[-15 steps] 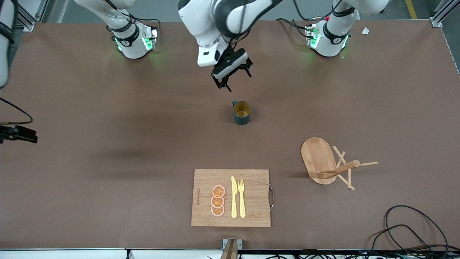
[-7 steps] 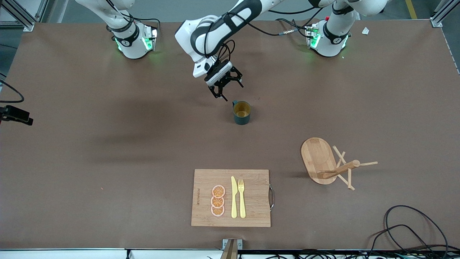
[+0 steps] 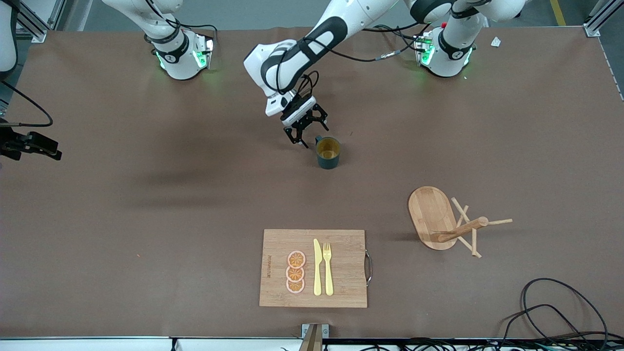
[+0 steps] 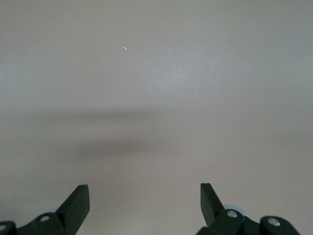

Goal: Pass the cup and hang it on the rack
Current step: 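Grasp the teal mug handle with the left gripper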

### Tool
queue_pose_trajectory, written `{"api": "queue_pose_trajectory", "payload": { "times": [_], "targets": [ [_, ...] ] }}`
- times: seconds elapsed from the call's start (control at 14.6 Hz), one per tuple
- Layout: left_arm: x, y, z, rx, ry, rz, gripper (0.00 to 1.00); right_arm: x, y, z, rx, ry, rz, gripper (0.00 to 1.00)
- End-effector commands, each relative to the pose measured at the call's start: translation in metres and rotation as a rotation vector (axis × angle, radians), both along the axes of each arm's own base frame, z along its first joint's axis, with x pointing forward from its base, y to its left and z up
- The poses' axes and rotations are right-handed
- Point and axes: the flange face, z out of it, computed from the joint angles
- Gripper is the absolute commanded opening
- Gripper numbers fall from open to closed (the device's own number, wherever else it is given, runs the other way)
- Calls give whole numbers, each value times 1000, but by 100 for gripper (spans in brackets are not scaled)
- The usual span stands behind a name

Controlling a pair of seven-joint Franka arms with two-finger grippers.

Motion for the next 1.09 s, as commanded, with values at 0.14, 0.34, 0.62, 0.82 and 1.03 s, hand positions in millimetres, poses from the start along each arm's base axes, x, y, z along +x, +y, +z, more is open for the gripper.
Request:
{"api": "queue_pose_trajectory", "payload": {
  "times": [0.14, 0.34, 0.62, 0.82, 1.03],
  "targets": [
    [2, -5, -7, -20, -43, 13, 93, -9, 5, 4, 11, -16, 12, 100],
    [-1, -2, -26, -3, -55, 8, 87, -12, 5, 9, 11, -19, 19, 100],
    [-2, 2, -45, 17, -70, -2, 83, -11, 4, 11, 10, -23, 24, 100],
    [-3, 2, -43, 20, -68, -8, 76, -10, 8, 12, 9, -30, 32, 100],
    [-5, 0, -39, 35, -66, -31, 71, -8, 14, 12, 7, -38, 41, 100]
  ]
}}
